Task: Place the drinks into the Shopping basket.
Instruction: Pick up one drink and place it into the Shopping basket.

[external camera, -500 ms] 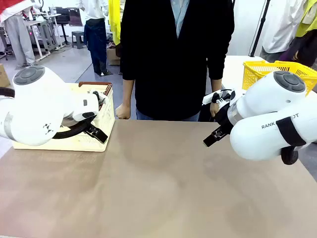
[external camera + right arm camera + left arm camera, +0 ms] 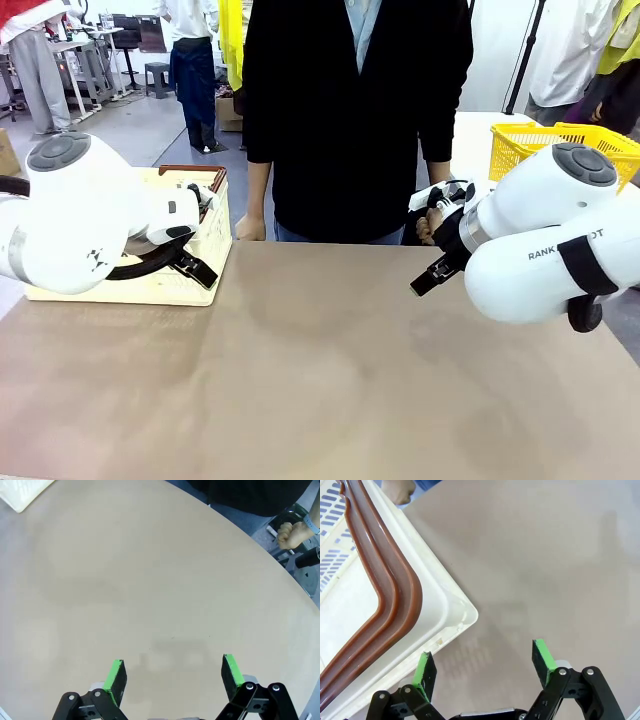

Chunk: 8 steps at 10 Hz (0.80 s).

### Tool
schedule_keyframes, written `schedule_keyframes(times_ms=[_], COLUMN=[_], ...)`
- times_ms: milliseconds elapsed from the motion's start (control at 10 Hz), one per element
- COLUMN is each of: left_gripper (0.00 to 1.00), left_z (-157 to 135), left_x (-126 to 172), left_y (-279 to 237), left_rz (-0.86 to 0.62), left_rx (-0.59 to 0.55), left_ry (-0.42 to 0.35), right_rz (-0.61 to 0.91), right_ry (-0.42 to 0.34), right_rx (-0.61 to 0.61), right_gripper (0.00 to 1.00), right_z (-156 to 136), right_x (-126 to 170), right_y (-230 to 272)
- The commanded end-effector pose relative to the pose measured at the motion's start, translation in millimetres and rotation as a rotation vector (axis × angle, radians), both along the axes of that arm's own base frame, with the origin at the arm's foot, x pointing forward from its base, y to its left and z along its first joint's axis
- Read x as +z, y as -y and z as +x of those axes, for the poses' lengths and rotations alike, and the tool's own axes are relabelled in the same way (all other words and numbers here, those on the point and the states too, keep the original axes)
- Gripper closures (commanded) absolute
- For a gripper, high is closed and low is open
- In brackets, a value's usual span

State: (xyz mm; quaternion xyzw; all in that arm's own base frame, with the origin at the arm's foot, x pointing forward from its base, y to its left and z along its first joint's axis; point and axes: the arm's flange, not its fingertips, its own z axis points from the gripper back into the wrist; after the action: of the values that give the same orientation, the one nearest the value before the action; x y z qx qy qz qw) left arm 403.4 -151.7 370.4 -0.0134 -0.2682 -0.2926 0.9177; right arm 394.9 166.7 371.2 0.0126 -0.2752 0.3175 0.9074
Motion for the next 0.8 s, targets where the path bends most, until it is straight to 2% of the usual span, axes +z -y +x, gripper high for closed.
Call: schedule_keyframes(times_ms=[0,700], left_gripper=[0.00,0.00], left_z=[0.0,0.0], left_x=[0.0,0.0], left_y=[0.0,0.0], left_rz=[0.000,0.000], left_rx=[0.000,0.000], left_ry=[0.000,0.000], right_rz=[0.001,0.001], right_ry=[0.000,0.000], right_rx=[0.000,0.000], right_gripper=[0.00,0.00], right_z=[0.0,0.0], right_x=[0.0,0.0], right_y=[0.0,0.0])
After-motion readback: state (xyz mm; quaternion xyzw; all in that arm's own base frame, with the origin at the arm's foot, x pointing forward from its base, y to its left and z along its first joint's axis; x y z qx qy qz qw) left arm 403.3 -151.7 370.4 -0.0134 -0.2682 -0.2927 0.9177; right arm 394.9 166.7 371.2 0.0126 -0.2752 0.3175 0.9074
